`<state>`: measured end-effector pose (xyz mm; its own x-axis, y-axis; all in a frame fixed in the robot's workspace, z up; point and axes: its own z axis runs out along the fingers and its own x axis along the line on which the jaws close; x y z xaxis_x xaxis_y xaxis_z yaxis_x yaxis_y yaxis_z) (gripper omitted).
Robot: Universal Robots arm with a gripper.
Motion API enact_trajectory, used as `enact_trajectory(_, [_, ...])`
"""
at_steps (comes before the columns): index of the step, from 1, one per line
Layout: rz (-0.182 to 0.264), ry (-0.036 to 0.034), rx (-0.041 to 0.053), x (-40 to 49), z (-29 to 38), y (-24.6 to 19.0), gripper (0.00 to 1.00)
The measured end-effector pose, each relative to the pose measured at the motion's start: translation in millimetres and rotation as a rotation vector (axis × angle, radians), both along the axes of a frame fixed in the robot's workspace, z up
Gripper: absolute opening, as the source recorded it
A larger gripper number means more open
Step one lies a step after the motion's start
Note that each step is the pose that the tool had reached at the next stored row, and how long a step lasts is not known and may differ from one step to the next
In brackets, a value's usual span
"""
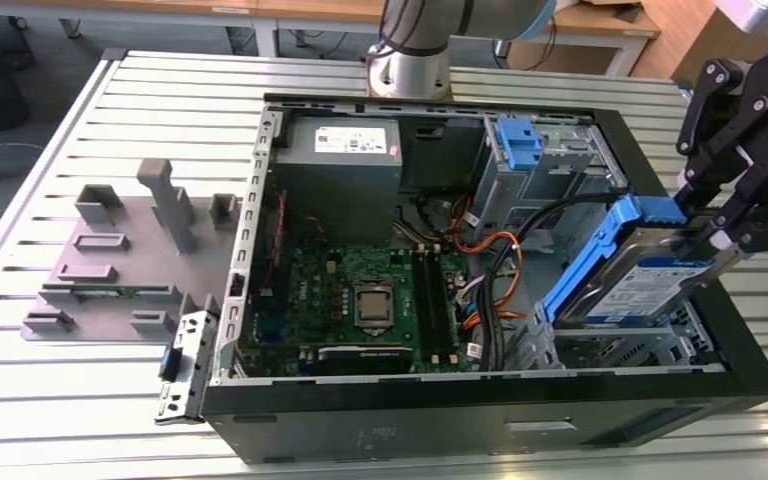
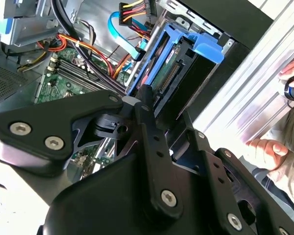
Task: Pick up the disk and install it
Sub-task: 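Insert the disk into the insertion slot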
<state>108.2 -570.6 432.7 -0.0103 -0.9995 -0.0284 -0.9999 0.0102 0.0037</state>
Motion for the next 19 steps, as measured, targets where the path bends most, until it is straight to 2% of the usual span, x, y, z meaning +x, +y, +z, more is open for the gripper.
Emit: enact_trajectory(19, [0.0,0.0,0.0,0.0,-34.5,-0.2,0.35])
